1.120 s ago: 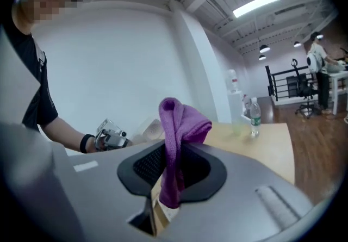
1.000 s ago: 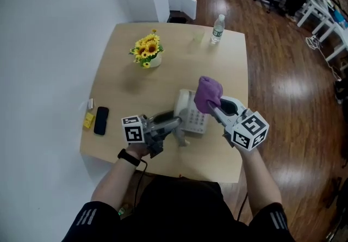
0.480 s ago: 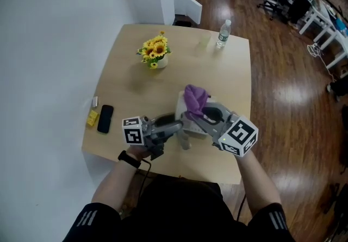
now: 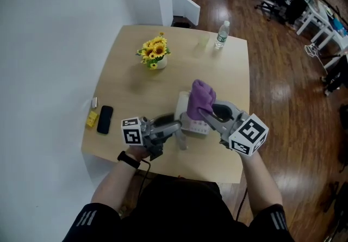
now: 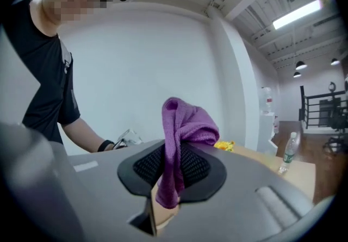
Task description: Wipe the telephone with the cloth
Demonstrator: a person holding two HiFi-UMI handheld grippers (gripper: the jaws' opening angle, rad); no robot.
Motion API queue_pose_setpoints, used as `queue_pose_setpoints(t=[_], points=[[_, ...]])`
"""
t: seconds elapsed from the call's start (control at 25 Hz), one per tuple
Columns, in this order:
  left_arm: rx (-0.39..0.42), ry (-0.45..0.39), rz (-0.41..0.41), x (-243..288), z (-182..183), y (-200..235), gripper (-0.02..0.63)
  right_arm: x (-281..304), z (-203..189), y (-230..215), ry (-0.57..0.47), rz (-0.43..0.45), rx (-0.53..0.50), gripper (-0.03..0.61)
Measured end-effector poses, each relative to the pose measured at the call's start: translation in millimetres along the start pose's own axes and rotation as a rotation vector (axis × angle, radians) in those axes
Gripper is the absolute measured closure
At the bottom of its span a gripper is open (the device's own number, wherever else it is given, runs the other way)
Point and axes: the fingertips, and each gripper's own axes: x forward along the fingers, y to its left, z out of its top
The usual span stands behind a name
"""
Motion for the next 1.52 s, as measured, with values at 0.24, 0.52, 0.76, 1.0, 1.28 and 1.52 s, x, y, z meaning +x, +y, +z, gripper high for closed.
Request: queue_pose_setpoints(t=[0.24,0.52,0.76,1.0,1.28,1.52], points=[[0.001,0.001,-0.005,2.0,1.6,-2.1,0.408,28.0,12.8,-1.5,0.029,0.014,-0.039,0.514],[-0.021,-0.069,0.011,-9.2,19.8,3.8,0.408,39.5,-20.6,45.4,0.125,0.156,-0.07,0.514],[-0.033,-0.14,0.02,-20.8,39.3,8.6,0.408,22.2,-43.3,56.3,0.185,0.176,-0.067,0.514],[-0.044,-0.194,0.014,-19.8,48.8,7.8,0.408,32.2,-45.1,68.9,0.204,0.23,-0.078,0.514],[-0.076,-0.267,-0.012,-24.9,60.8,8.6,0.411,39.0,-64.2,106.7,0.266,0.321,-0.138,0.514],[-0.088,-0.283,-0.014,-24.0,59.6,10.8,0.413,37.4,-84.5,128.4,0.307,0.383,-0.119,0.514]])
